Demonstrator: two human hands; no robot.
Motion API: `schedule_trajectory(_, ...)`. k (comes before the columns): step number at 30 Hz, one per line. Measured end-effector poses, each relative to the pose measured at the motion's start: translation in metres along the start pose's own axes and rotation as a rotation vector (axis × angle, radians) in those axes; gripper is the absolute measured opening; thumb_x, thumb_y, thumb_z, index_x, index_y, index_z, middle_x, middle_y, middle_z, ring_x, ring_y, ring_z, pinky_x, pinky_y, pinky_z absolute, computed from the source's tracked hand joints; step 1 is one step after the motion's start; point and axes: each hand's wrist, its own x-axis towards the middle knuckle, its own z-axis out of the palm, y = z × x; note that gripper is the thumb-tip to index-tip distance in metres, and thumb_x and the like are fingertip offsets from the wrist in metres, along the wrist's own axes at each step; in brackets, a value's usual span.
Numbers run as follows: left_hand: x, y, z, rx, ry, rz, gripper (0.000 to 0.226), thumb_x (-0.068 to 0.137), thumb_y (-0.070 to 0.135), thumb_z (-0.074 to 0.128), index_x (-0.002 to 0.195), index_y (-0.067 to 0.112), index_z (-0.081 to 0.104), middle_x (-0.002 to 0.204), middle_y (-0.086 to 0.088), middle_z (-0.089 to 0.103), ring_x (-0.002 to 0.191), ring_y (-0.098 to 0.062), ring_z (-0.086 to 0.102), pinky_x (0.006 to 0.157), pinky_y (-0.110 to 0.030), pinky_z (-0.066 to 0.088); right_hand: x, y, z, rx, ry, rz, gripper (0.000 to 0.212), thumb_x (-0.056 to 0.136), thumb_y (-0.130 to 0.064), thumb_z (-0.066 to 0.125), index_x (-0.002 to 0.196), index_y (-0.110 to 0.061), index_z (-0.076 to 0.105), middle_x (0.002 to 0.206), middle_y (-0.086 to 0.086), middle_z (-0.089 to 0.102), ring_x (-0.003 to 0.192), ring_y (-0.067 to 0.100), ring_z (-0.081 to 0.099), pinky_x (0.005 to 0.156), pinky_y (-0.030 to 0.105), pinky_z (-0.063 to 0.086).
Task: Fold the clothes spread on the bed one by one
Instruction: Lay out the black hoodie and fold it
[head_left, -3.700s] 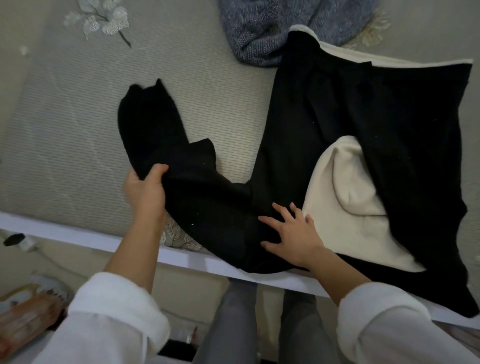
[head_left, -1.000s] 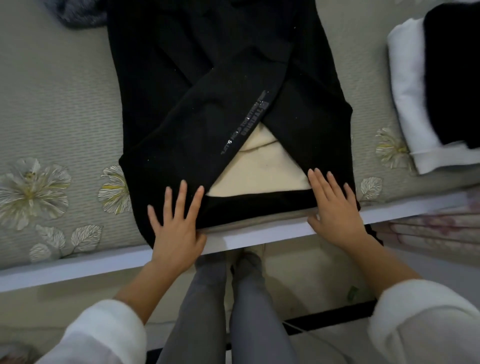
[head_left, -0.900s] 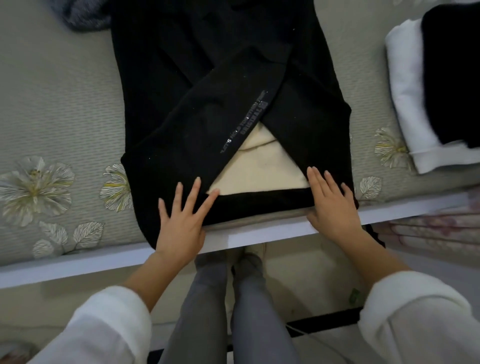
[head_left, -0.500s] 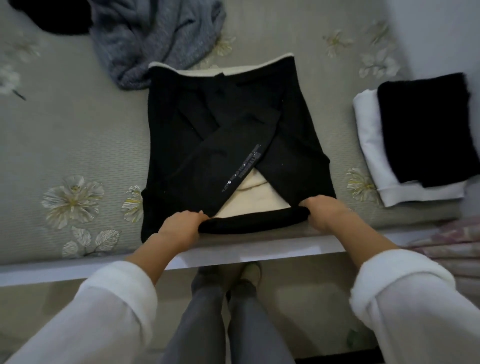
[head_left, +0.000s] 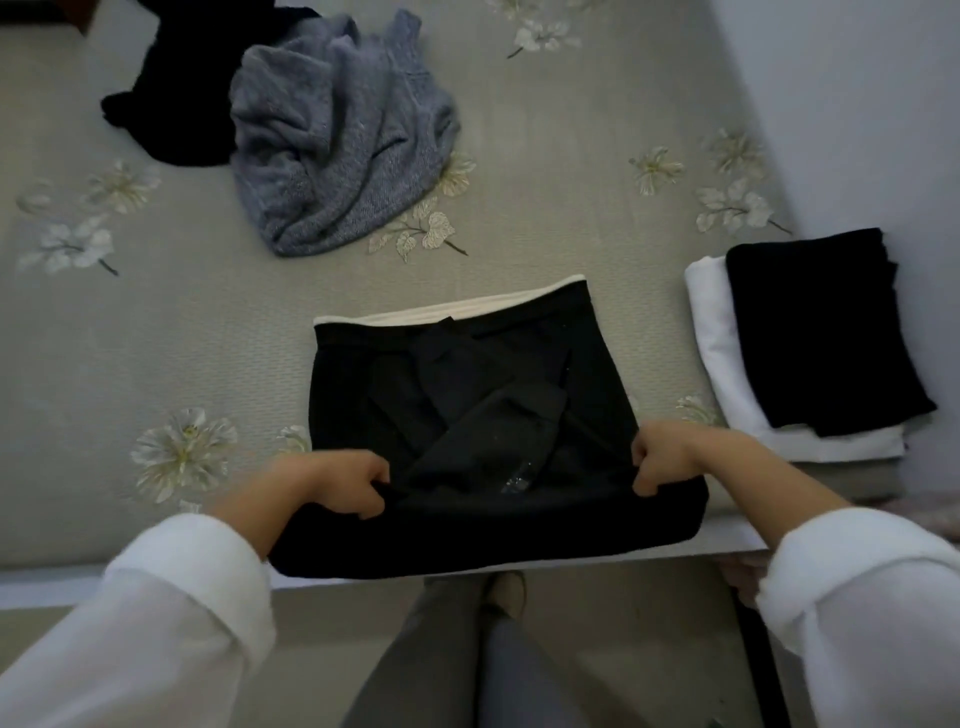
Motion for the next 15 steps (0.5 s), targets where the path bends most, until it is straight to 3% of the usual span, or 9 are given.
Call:
schedule_trajectory(3, 0.012, -0.011, -0.047, 0.063, 0.126, 0.003, 0.010, 0.081, 0.028, 0.060, 0.090, 0.028, 0.057, 0.096, 0.003, 0.059, 0.083, -0.013, 0.056, 0.065, -0.025, 0.042, 0.020, -0.004, -0.041, -0.016, 0.264, -0.036, 0.028, 0.072, -0.029, 0.073, 0.096, -0.016, 0.065, 0.097, 0.004, 0.062, 0.088, 0.022, 0.060, 0.072, 0.031, 0.050)
schedule_trajectory(9, 0.049, -0.047, -0.115, 0.179, 0.354, -0.123, 0.045, 0.090, 0.041, 0.055, 0.133, 0.030, 0.047, 0.123, 0.000, 0.057, 0.108, -0.020, 0.056, 0.079, -0.029, 0.040, 0.078, -0.010, -0.101, 0.279, 0.651, -0.067, 0.030, 0.079, -0.024, 0.071, 0.106, -0.020, 0.059, 0.103, 0.005, 0.062, 0.090, 0.024, 0.058, 0.070, 0.031, 0.044)
schedule_trajectory(13, 0.084, -0.071, -0.138, 0.231, 0.417, -0.196, 0.041, 0.092, 0.049, 0.050, 0.130, 0.034, 0.047, 0.123, 0.002, 0.059, 0.113, -0.021, 0.055, 0.099, -0.045, 0.036, 0.123, -0.016, -0.117, 0.451, 0.748, -0.066, 0.038, 0.080, -0.017, 0.073, 0.114, -0.014, 0.057, 0.105, 0.009, 0.064, 0.095, 0.025, 0.058, 0.077, 0.030, 0.041)
schedule_trajectory(15, 0.100, -0.080, -0.148, 0.157, 0.415, -0.193, 0.042, 0.089, 0.049, 0.056, 0.128, 0.033, 0.052, 0.123, 0.002, 0.059, 0.113, -0.020, 0.056, 0.096, -0.040, 0.041, 0.144, -0.020, -0.123, 0.498, 0.777, -0.057, 0.039, 0.080, -0.015, 0.073, 0.116, -0.012, 0.057, 0.107, 0.009, 0.063, 0.098, 0.025, 0.058, 0.082, 0.031, 0.043)
